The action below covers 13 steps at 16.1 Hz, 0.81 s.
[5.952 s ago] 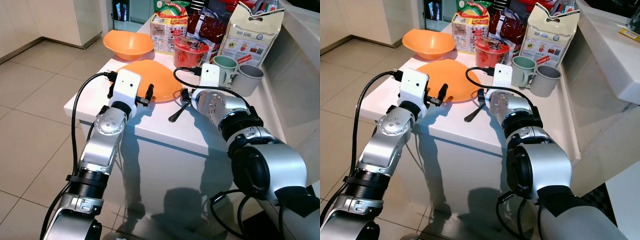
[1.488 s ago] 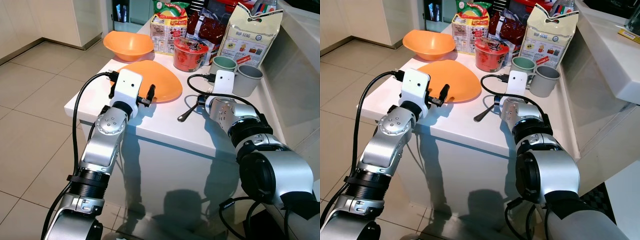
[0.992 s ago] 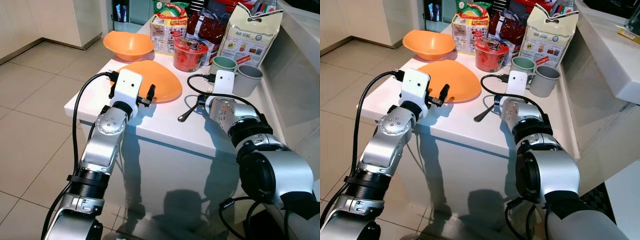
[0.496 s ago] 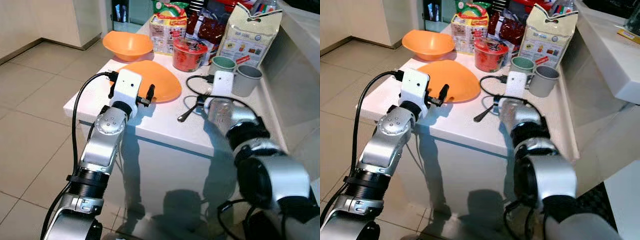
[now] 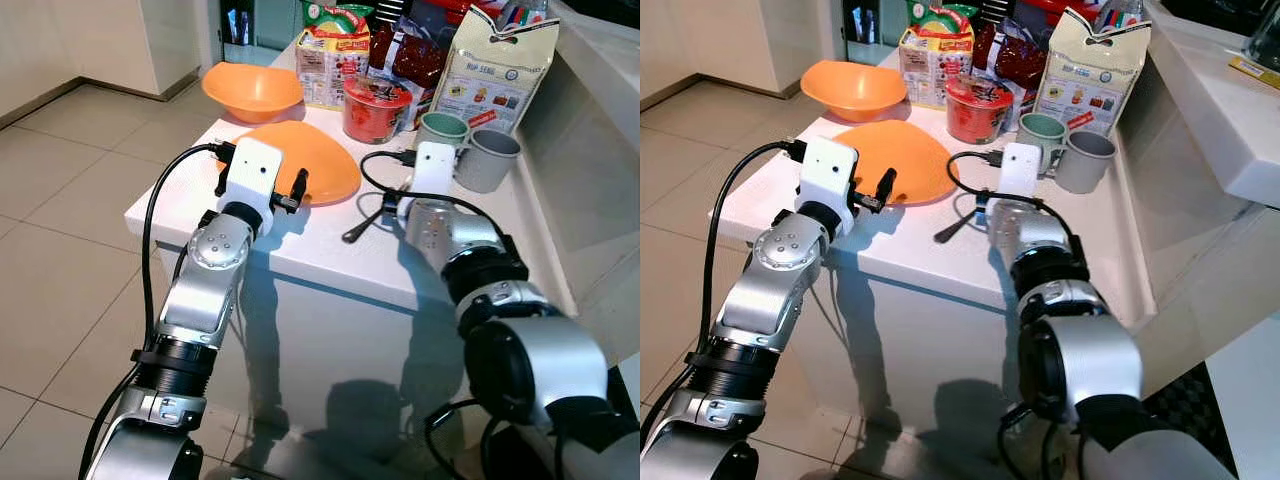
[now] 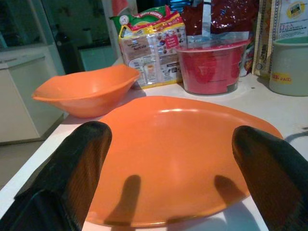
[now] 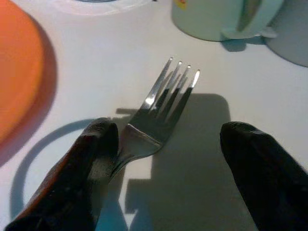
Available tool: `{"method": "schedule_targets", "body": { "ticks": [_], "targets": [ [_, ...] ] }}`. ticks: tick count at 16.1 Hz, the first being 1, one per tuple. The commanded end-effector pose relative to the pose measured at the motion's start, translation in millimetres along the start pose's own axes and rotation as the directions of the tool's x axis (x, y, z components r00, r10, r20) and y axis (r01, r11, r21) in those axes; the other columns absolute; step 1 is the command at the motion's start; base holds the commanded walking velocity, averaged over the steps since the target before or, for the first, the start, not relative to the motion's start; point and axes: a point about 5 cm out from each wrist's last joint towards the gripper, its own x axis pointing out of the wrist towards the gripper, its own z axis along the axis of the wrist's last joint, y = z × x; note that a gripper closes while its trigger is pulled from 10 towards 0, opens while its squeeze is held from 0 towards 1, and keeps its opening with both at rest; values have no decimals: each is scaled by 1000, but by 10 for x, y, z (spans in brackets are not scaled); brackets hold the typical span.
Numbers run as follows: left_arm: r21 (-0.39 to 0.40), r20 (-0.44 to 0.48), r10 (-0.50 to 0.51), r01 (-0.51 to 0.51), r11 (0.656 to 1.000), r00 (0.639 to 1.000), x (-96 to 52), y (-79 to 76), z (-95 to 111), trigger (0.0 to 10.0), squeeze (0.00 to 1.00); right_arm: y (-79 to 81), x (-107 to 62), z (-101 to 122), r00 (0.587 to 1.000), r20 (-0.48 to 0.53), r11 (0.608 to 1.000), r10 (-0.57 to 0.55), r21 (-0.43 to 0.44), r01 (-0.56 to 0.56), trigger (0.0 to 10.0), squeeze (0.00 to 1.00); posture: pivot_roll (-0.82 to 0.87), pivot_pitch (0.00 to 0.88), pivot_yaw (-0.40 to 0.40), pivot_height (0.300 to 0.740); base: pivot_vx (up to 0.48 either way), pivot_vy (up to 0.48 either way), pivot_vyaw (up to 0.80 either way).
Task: Setting the table
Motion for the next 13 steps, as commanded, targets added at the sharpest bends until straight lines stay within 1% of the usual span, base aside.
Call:
{"method": "schedule_targets", "body": {
  "ticks": [1,4,5,6,7,8,9,13],
  "targets": [
    [8,31,-10,10,1000,999,22,-20,90,10000,0,-38,16,-129,999,-50,1000,-10,-7,10,0,0,196,0,-121,740,0,0,0],
    [7,30,-11,11,1000,999,17,-27,89,10000,0,-23,14,-232,997,-74,1000,-1,-23,-1,0,0,196,0,-121,740,0,0,0],
    [7,30,-11,11,1000,999,17,-27,89,10000,0,-23,14,-232,997,-74,1000,-1,-23,-1,0,0,196,0,-121,740,0,0,0],
    [6,30,-11,11,1000,999,16,-30,90,10000,0,-29,12,-251,996,-87,1000,-4,-24,1,196,0,196,0,-121,740,0,0,0],
    [6,30,-11,11,1000,999,14,-29,90,10000,0,-45,8,-270,994,-103,999,-23,-35,20,6902,0,197,0,-121,740,0,0,0],
    [7,30,-11,11,1000,999,14,-29,90,10000,0,-51,6,-275,994,-107,999,-30,-39,25,6902,0,197,0,-121,740,0,0,0],
    [6,30,-10,10,1000,1000,12,-26,89,10000,0,-50,5,-263,995,-98,999,-25,-37,21,10000,0,198,0,-122,740,0,0,0],
    [5,29,-9,9,1000,1000,10,-24,91,10000,0,-72,3,-243,995,-91,999,-33,-42,29,10000,0,196,0,-123,740,0,0,0]
  ]
}}
